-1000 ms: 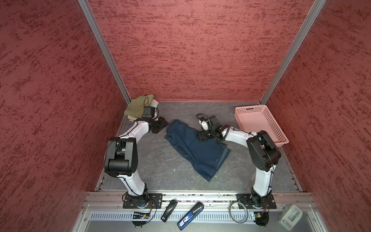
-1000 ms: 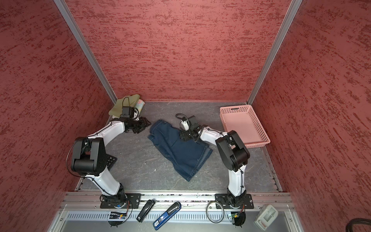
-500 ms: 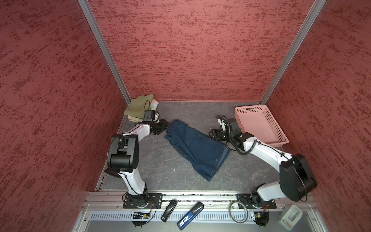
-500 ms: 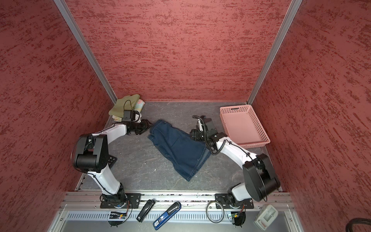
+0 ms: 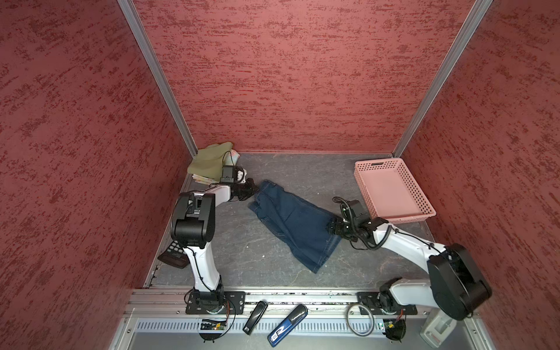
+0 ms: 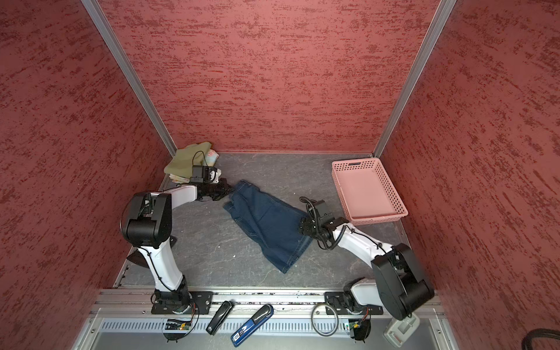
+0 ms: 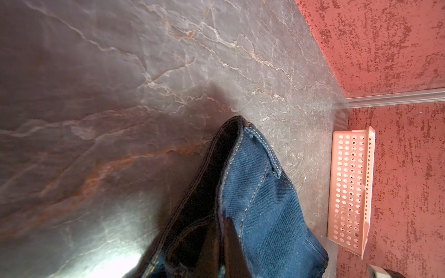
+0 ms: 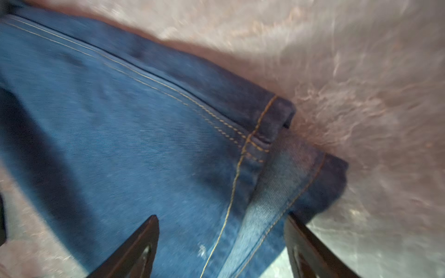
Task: Fold and stack skirts
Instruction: Rotate the skirt at the center of the table.
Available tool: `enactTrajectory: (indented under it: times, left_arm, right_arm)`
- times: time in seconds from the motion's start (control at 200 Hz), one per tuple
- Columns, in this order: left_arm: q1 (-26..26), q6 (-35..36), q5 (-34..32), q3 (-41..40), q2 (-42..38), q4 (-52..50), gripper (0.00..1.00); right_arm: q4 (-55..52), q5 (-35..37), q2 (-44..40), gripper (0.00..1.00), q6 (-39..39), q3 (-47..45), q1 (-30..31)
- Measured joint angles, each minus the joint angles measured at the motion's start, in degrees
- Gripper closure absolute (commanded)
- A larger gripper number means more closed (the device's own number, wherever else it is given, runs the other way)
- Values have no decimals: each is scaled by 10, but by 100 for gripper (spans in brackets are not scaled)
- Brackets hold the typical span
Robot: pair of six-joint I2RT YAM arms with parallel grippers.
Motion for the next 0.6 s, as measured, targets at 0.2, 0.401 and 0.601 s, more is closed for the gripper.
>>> enactTrajectory:
  times: [0.2, 0.401, 0.601]
  left_arm:
    - [0, 0, -2, -11, -13, 2, 100]
    - [5, -14, -19, -68, -76, 1, 100]
    - [7, -39, -47, -146, -158, -3, 100]
  right_arm:
    - [27, -4, 94, 50, -23, 61, -4]
    - [44, -19, 234, 58, -76, 205, -34]
    - [43, -46, 376, 56, -142, 406, -65]
